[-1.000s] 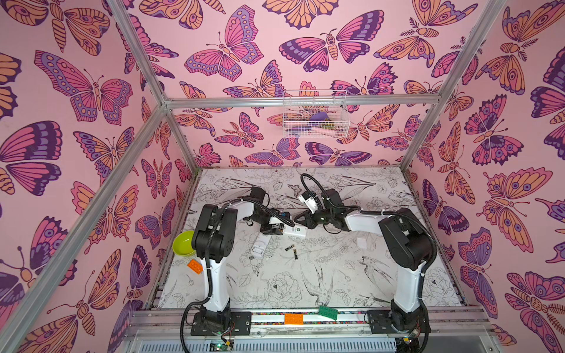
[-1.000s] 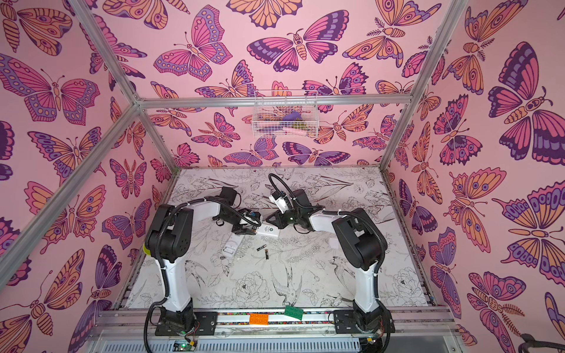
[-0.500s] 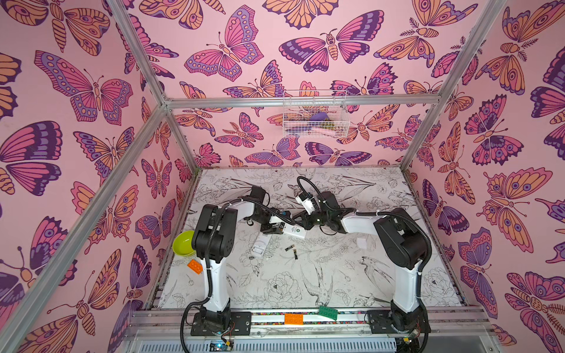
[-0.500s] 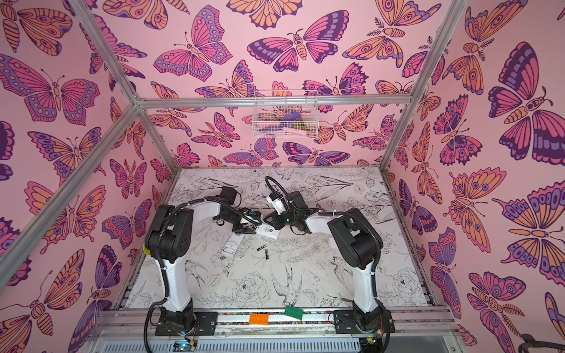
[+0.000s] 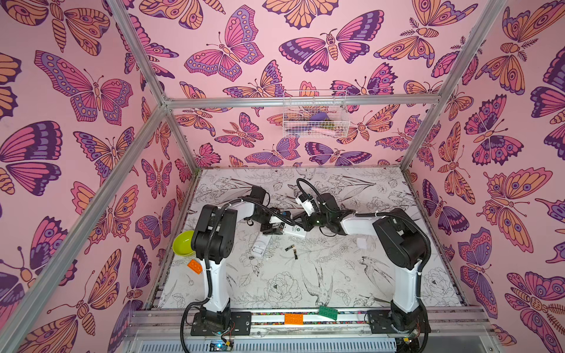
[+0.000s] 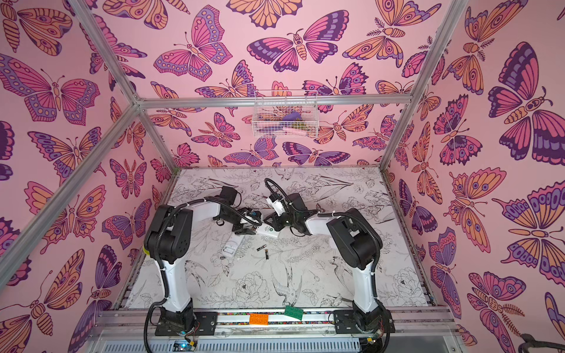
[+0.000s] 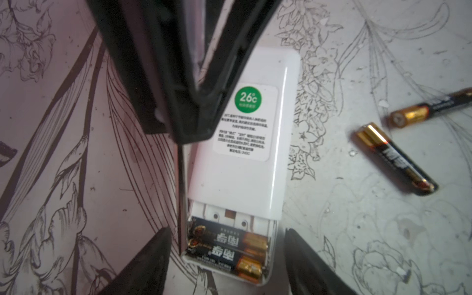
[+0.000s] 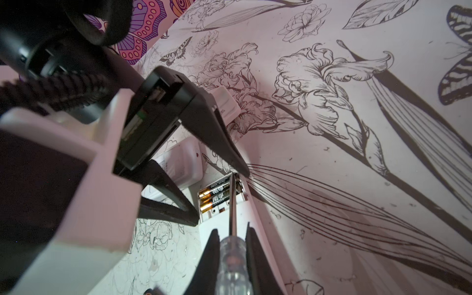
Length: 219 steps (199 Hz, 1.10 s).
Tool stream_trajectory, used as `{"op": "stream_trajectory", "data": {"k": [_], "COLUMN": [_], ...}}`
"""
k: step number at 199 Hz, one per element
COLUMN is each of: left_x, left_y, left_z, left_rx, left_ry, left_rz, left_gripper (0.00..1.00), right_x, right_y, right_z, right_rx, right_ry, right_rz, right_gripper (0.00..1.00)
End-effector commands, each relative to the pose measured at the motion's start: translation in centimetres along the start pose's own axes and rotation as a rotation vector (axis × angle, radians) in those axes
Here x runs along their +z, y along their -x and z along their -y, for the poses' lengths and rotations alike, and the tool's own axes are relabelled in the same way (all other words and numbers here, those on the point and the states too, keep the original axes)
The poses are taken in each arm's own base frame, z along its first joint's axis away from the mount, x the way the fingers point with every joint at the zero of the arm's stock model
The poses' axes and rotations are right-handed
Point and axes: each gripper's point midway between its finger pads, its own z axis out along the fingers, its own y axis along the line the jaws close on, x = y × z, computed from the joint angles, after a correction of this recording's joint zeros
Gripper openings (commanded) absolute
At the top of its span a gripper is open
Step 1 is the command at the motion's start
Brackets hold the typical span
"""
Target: Unload the batteries from the remote control
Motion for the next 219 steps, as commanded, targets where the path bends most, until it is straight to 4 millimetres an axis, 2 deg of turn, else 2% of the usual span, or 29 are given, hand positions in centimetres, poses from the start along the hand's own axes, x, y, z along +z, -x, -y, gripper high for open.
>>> {"op": "stream_trajectory", "data": {"k": [1,42,63,84,123,150,219], "left_x": [1.4,1.7,1.6,1.6,1.5,1.5,1.5], "left_y": [-3.5,-3.7,-3.5,-3.3,-3.2,-3.1,-3.1], "left_z": [2.8,2.0,2.5,3.4,3.7,3.7,3.7], "left_rx": [-0.031,-0.098,-0.082,-0.075,-0.082,-0.079,-0.082], "left_ry": [-0.092,-0.096,-0.102,-0.118,-0.121,-0.12,-0.12], "left_rz": [-0.138,-0.162,-0.164,-0.162,-0.158,-0.16,-0.156], "left_gripper": [0.75,0.66,0.65,0.6,0.57,0.58,0.53], "right_x": [-0.4,-0.4,-0.5,-1.3,-1.6,-1.2,-0.4], "right_y": [-0.3,0.0,0.2,1.1,1.1,0.6,1.4], "right_z": [0.1,0.0,0.0,0.0,0.1,-0.8,-1.1], "right_rx": [-0.032,-0.041,-0.048,-0.048,-0.039,-0.049,-0.064], "right_ry": [-0.028,-0.046,-0.072,-0.099,-0.122,-0.096,-0.08], "right_rz": [0.004,0.014,0.021,0.061,0.071,0.064,0.086], "right_gripper": [0.0,0.0,0.0,0.0,0.0,0.0,0.0]}}
